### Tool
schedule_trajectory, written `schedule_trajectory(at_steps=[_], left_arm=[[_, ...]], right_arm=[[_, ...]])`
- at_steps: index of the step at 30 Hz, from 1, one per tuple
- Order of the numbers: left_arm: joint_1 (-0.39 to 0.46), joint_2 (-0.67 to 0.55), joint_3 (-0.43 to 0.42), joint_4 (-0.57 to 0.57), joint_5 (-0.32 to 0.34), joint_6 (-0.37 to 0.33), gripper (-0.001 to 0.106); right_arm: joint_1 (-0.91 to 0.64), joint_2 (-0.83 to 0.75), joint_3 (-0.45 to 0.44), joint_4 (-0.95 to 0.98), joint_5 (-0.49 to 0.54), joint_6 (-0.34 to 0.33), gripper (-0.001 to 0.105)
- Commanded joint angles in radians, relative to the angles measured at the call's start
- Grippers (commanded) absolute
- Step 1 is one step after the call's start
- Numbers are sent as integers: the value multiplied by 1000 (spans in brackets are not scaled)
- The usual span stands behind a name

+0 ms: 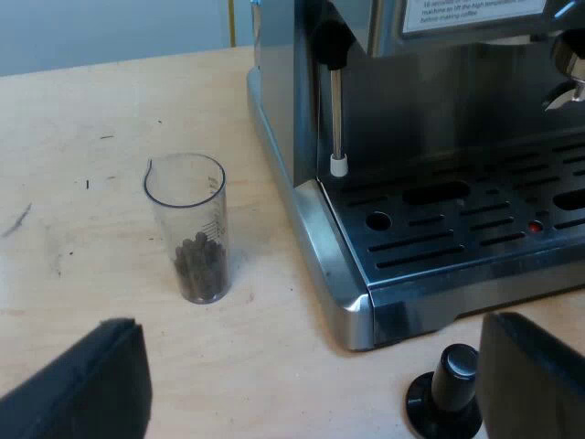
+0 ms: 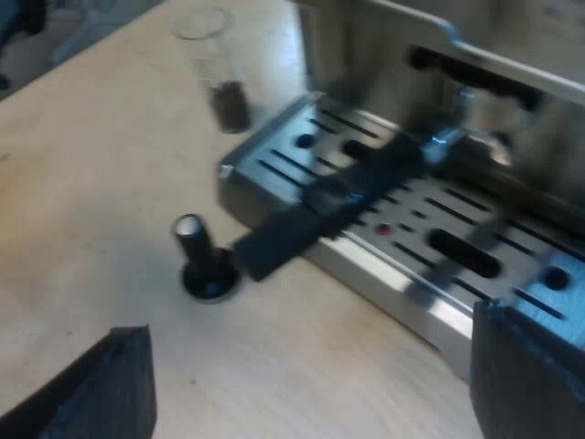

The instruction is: Pour the beans into the coffee machine

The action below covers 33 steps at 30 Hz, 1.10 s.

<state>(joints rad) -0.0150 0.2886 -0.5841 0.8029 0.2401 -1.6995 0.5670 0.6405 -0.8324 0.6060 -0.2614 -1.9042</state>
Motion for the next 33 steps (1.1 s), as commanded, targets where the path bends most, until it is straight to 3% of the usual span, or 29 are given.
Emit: schedule_trajectory(at_steps=[1,7,14,20,27,33], left_arm=[[-4,1,-3,-16,-4,-13,74],[-4,1,-3,-16,-4,-9,74],[-4,1,4,-24,-4,-2,74],[-4,1,43,-46,-4,-2,74],[-4,4,135,-212,-4,-2,74],[-4,4,192,-275,-57,-2,75]], right_arm=[[69,44,-11,-68,23,-2,72],[183,140,-11,-159,82,1,72],[277,256,-11,-329,227,142,72],[286,309,-11,-386,228,167,72],[286,325,-11,-393,228,167,72],[286,325,-11,-393,185,167,72]])
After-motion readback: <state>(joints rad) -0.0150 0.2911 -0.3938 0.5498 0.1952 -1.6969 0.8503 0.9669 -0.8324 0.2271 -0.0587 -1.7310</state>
